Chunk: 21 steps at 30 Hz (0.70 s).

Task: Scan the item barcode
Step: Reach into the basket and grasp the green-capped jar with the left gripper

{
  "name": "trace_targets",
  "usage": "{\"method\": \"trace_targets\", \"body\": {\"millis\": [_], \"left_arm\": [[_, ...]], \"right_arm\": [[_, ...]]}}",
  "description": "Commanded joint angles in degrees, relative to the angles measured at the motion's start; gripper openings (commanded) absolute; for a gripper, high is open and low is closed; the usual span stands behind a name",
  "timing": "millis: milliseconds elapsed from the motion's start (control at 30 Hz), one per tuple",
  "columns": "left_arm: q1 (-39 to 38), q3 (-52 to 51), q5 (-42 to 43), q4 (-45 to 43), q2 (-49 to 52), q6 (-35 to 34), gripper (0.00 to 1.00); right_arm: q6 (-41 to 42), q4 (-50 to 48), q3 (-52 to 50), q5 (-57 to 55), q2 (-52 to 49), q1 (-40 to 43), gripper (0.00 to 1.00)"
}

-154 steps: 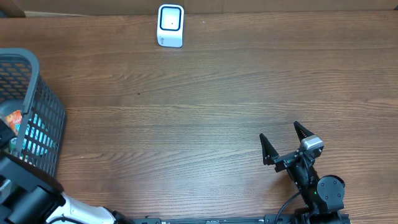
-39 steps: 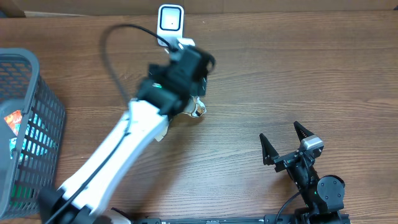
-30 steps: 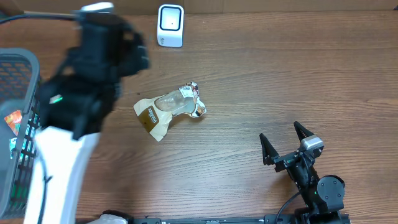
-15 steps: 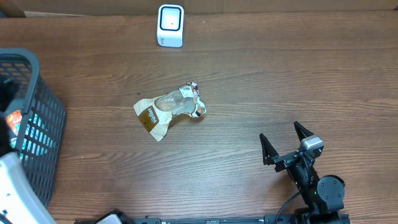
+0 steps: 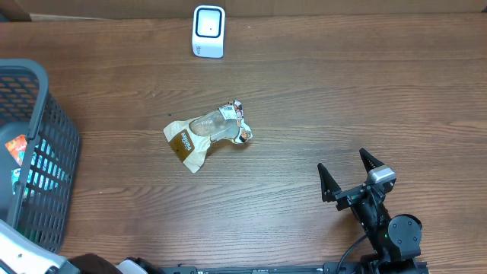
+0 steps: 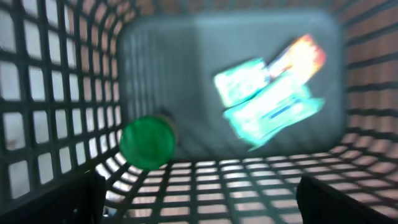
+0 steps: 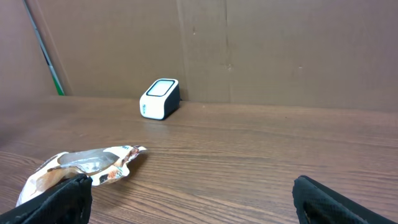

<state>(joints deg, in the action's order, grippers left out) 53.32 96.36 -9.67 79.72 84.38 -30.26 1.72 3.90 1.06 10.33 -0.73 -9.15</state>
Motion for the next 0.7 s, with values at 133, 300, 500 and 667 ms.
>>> {"method": "trace_targets", "body": {"millis": [133,300,500,667], "left_arm": [[4.2,-12.4,-2.9,-4.0,0.7,1.6,1.0],[6.0,-18.4,-2.9,-7.5,0.7,2.0,1.0],[6.4,-23.9,-3.0,-11.5,1.0,2.0,1.0],[6.4,-26.5,-3.0,-13.9,2.1,2.0,1.0]], "right_arm": [[0.0,-0.3,-0.6,0.4,0.6,-0.1,1.0],[0.0,-0.3,-0.6,0.4,0.6,-0.1,1.0],[0.0,-0.3,-0.6,0.5,0.6,-0.1,1.0],[0.0,-0.3,-0.6,0.4,0.6,-0.1,1.0]]}}
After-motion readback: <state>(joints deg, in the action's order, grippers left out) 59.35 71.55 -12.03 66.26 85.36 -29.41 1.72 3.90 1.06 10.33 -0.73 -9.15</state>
